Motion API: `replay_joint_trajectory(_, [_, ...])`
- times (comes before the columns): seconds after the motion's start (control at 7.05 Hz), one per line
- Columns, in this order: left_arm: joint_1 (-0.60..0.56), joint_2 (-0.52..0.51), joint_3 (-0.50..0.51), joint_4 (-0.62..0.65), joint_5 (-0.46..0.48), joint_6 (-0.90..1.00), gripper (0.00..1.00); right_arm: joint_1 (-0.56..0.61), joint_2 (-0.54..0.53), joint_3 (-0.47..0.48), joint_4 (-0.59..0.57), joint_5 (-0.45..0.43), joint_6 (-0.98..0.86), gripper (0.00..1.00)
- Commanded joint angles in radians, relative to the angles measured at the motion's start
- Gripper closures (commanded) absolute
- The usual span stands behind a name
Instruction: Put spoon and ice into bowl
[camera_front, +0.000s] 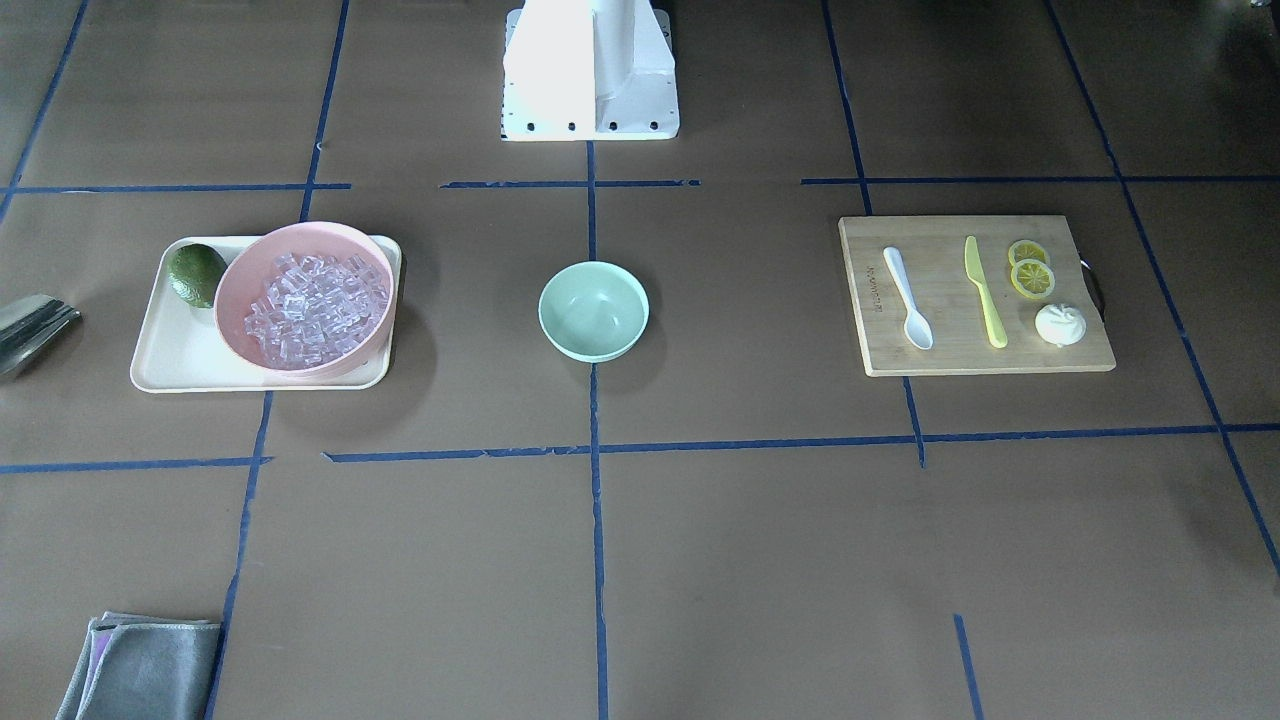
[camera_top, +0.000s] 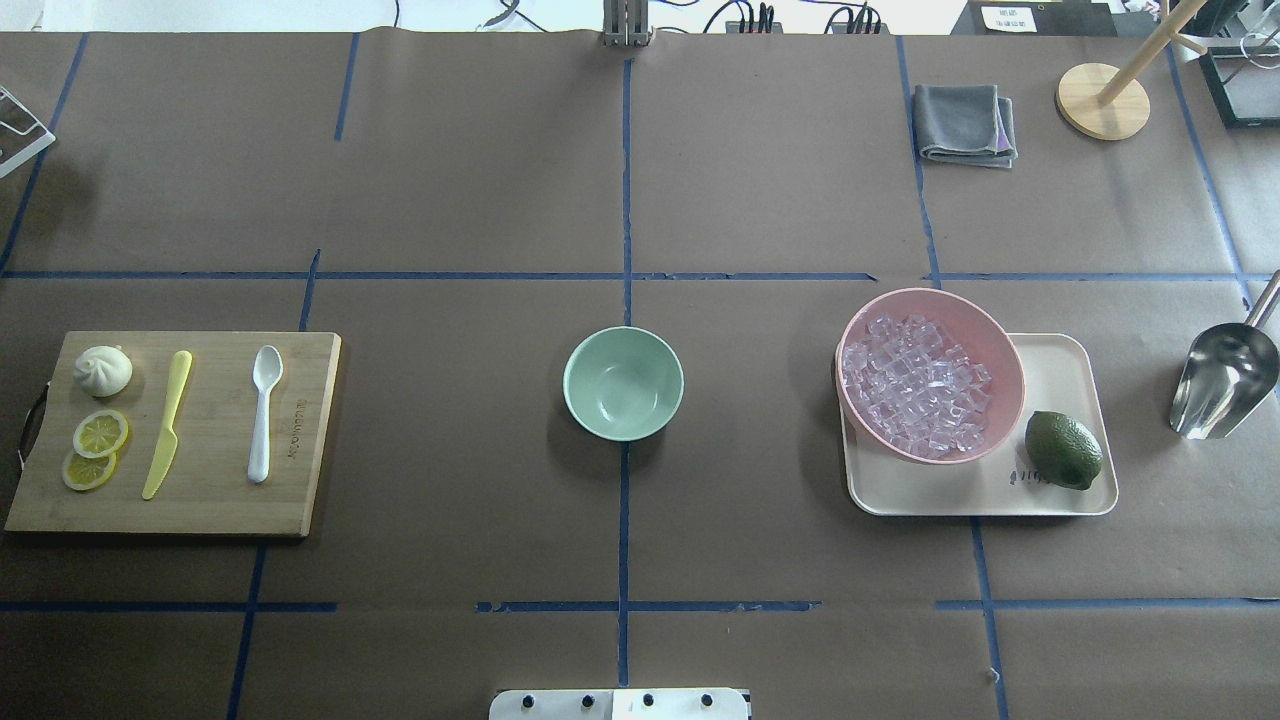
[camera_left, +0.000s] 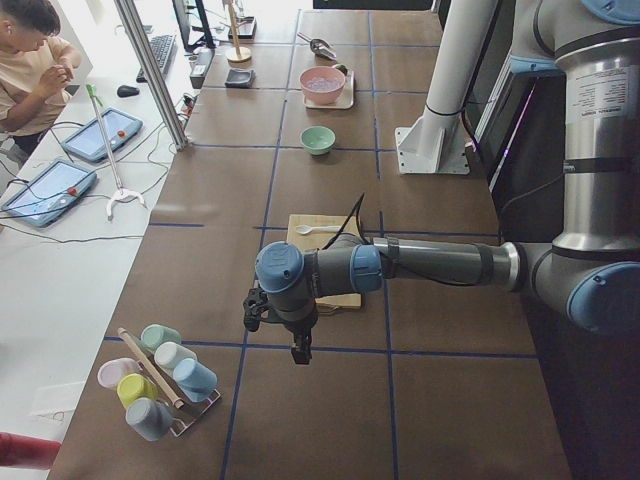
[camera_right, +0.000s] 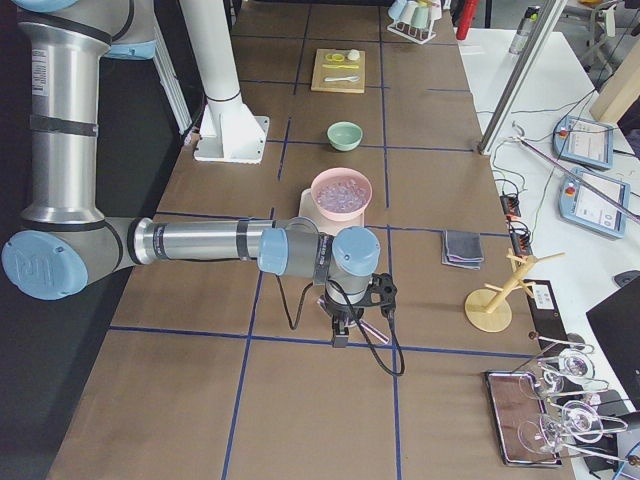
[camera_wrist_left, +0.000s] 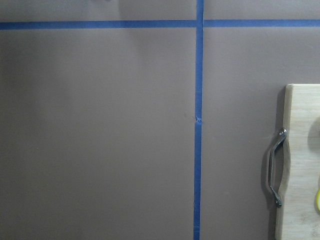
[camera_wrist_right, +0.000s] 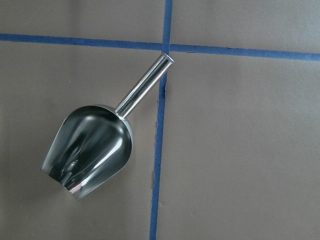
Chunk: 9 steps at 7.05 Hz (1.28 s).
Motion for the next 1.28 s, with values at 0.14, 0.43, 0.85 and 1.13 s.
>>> replay_joint_trajectory(0.14, [0.001, -0.001, -0.032, 0.006, -0.004, -0.009, 0.00, 0.001, -0.013, 0.024, 0.002, 0.003, -0.004, 0.00])
replay_joint_trajectory(0.43, [0.007, -0.001, -0.034, -0.003, -0.007, 0.003, 0.00, 0.001, -0.021, 0.038, 0.002, 0.006, -0.003, 0.00])
replay_joint_trajectory(0.85, [0.036, 0.007, -0.038, -0.064, -0.109, -0.004, 0.00, -0.005, -0.019, 0.052, 0.003, 0.048, -0.003, 0.00])
replay_joint_trajectory(1.13, [0.106, 0.007, -0.061, -0.079, -0.173, -0.064, 0.00, -0.005, -0.021, 0.052, 0.003, 0.070, -0.004, 0.00])
